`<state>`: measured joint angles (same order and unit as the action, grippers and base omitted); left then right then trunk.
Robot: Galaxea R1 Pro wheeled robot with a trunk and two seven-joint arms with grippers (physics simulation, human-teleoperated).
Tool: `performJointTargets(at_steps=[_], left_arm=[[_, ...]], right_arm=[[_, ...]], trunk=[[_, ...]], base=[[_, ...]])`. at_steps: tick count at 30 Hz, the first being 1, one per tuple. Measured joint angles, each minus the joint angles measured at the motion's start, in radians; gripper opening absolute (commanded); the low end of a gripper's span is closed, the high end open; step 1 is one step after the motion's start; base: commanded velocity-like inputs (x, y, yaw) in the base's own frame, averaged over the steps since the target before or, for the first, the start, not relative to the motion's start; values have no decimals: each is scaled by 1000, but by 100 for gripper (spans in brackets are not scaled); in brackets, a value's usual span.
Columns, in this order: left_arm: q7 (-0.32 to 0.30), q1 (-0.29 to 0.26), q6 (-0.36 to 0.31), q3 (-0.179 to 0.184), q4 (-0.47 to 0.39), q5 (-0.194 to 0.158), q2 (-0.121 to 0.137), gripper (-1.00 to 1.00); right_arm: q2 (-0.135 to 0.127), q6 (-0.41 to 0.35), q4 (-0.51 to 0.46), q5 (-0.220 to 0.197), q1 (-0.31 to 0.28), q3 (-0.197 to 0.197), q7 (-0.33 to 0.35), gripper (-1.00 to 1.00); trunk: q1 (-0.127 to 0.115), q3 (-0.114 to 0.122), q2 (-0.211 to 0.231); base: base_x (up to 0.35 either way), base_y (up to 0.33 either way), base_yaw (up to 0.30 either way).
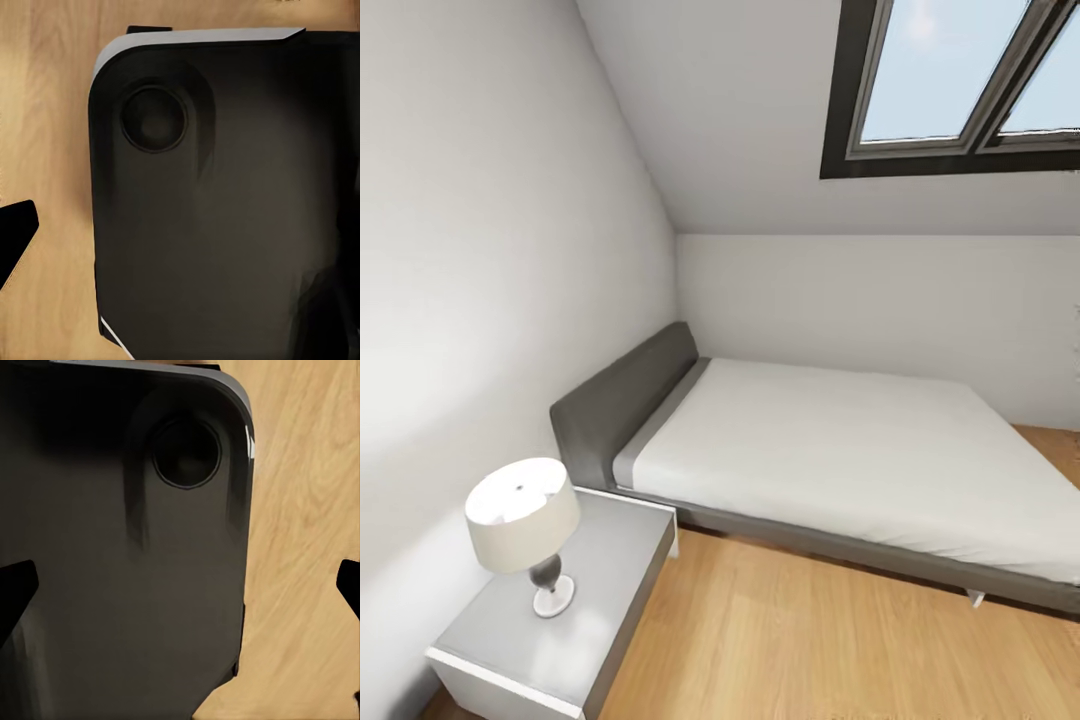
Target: Attach the digital camera to the camera tripod in the bedroom.
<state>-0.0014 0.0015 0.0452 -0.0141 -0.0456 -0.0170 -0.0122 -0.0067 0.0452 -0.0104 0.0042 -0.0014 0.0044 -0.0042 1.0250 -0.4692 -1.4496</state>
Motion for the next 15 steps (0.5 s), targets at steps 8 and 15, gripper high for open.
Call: performJointTargets(at_steps=[8,15], left_arm=[[0,1,0,0,0,-9,0,100],[0,1,0,1,0,-29,1,100]], right_arm=[[0,1,0,2,0,0,0,100],[0,0,0,3,0,0,0,100]], trunk=[[0,0,0],[0,0,0]], base=[[0,0,-253],[0,0,-260]])
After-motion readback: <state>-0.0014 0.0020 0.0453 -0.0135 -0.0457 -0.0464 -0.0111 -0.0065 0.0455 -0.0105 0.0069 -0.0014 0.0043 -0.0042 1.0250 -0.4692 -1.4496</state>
